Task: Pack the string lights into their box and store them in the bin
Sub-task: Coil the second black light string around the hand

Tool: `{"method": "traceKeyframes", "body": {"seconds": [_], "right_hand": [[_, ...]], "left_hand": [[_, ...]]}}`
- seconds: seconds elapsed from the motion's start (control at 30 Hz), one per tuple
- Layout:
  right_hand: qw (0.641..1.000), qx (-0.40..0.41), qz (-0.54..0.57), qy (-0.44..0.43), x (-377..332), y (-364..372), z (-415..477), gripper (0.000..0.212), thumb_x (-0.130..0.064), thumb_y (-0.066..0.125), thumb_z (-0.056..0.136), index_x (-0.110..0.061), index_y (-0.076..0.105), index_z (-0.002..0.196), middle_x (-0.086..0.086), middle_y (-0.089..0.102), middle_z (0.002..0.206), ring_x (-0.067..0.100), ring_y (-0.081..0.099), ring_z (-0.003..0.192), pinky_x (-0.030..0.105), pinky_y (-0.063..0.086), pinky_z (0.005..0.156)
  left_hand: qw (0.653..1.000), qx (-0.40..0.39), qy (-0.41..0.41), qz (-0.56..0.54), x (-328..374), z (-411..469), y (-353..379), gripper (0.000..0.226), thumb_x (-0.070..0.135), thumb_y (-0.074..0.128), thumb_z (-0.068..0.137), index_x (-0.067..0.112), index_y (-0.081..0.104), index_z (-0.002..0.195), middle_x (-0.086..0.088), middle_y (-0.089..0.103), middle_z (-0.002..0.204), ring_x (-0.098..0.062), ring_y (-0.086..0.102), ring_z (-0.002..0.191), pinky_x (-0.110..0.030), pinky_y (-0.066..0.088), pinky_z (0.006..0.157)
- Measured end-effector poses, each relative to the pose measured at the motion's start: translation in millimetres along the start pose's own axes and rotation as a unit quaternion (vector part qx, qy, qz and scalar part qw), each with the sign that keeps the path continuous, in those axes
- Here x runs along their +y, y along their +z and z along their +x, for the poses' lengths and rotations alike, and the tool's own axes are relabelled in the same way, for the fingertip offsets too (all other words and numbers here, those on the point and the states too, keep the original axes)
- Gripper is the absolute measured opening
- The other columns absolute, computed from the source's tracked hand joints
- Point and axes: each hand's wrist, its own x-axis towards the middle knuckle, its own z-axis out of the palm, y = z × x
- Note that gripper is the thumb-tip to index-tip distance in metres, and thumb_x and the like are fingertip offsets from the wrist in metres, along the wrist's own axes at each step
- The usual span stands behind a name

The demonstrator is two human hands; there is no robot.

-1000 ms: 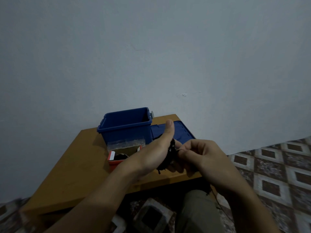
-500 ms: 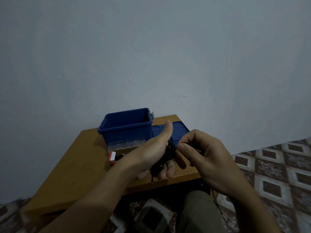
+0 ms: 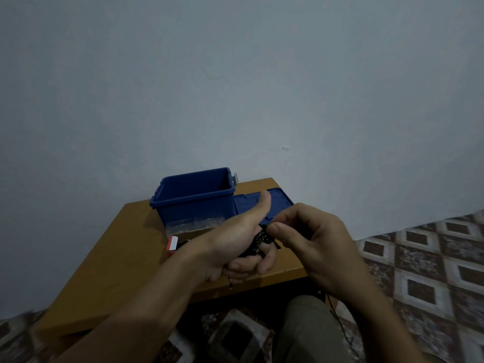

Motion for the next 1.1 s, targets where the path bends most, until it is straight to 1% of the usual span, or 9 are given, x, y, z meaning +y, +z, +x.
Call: {"method": "traceKeyframes", "body": {"seconds": [0.07,0.23,0.37,0.5,0.67,0.77,0.87,0.97,1.1], "right_hand": [[1.000,0.012,0.015,0.005,2.2,-0.9,0.9,0.013,-0.043,0.066,0.088,-0.030,0.066,0.087,-0.001,0.067,0.070,0.018,0.061,0.063,0.044,0.050,0.059],[0.998,-0.002,0.060,0.023,8.0,-1.9,1.9,0.008,-0.027,0.063,0.096,-0.029,0.068,0.090,0.001,0.067,0.073,0.010,0.060,0.063,0.019,0.043,0.059],[0.996,-0.009,0.090,0.019,7.4,-2.1,2.1,0.010,-0.022,0.061,0.096,-0.022,0.071,0.096,0.003,0.068,0.074,0.007,0.058,0.060,0.018,0.043,0.057],[0.993,-0.019,0.116,0.013,5.6,-2.8,2.0,0.016,-0.022,0.060,0.096,-0.019,0.071,0.107,0.006,0.071,0.077,0.022,0.062,0.062,0.035,0.054,0.059],[0.985,-0.020,0.163,0.051,10.1,-0.6,1.8,0.025,-0.031,0.059,0.091,-0.019,0.059,0.113,0.010,0.072,0.079,0.026,0.067,0.076,0.039,0.054,0.073],[0.985,-0.028,0.165,0.047,10.7,0.7,1.1,0.018,-0.036,0.060,0.095,-0.024,0.061,0.109,0.009,0.073,0.082,0.029,0.068,0.081,0.051,0.055,0.080],[0.985,-0.035,0.159,0.051,10.4,0.8,0.5,0.011,-0.027,0.062,0.098,-0.025,0.063,0.108,0.010,0.072,0.082,0.035,0.067,0.082,0.058,0.053,0.081],[0.986,-0.045,0.147,0.058,11.1,1.4,0.2,0.008,-0.019,0.063,0.097,-0.022,0.065,0.105,0.011,0.070,0.080,0.033,0.063,0.073,0.053,0.051,0.072],[0.990,-0.048,0.130,0.037,12.4,4.6,0.4,0.009,-0.017,0.061,0.099,-0.013,0.068,0.096,0.008,0.071,0.082,0.024,0.068,0.076,0.039,0.056,0.071]], "left_hand": [[1.000,-0.013,0.000,-0.021,-0.4,0.0,-2.9,0.096,0.088,0.011,0.083,0.008,0.051,0.046,-0.002,0.030,0.033,-0.015,0.021,0.029,-0.028,0.024,0.040],[0.989,-0.088,0.032,-0.113,-5.4,2.5,-9.9,0.097,0.080,0.016,0.092,0.003,0.057,0.050,-0.006,0.039,0.032,-0.014,0.030,0.025,-0.019,0.031,0.036],[0.967,-0.158,0.074,-0.187,-5.1,-0.7,-12.5,0.077,0.058,0.032,0.096,-0.003,0.067,0.066,-0.008,0.051,0.038,-0.015,0.042,0.030,-0.020,0.041,0.040],[0.945,-0.205,0.100,-0.233,-6.2,-4.0,-11.1,0.059,0.041,0.037,0.095,-0.006,0.070,0.081,-0.008,0.060,0.047,-0.016,0.051,0.037,-0.021,0.046,0.045],[0.935,-0.204,0.134,-0.256,-4.9,-5.8,-10.5,0.058,0.038,0.037,0.096,-0.008,0.071,0.083,-0.012,0.063,0.050,-0.019,0.055,0.040,-0.023,0.048,0.046],[0.927,-0.213,0.150,-0.269,-4.4,-8.9,-11.7,0.056,0.039,0.045,0.095,-0.009,0.071,0.083,-0.013,0.064,0.051,-0.019,0.058,0.041,-0.023,0.048,0.046],[0.923,-0.203,0.159,-0.285,-2.1,-11.5,-11.0,0.058,0.040,0.044,0.096,-0.008,0.072,0.079,-0.013,0.064,0.050,-0.020,0.058,0.040,-0.023,0.049,0.046],[0.928,-0.143,0.168,-0.301,0.6,-12.9,-7.7,0.065,0.038,0.032,0.097,-0.005,0.074,0.071,-0.011,0.060,0.044,-0.019,0.054,0.035,-0.022,0.047,0.044],[0.941,-0.065,0.174,-0.284,5.3,-13.9,-3.1,0.066,0.040,0.031,0.095,-0.002,0.076,0.072,-0.010,0.060,0.044,-0.019,0.054,0.036,-0.023,0.047,0.045]]}}
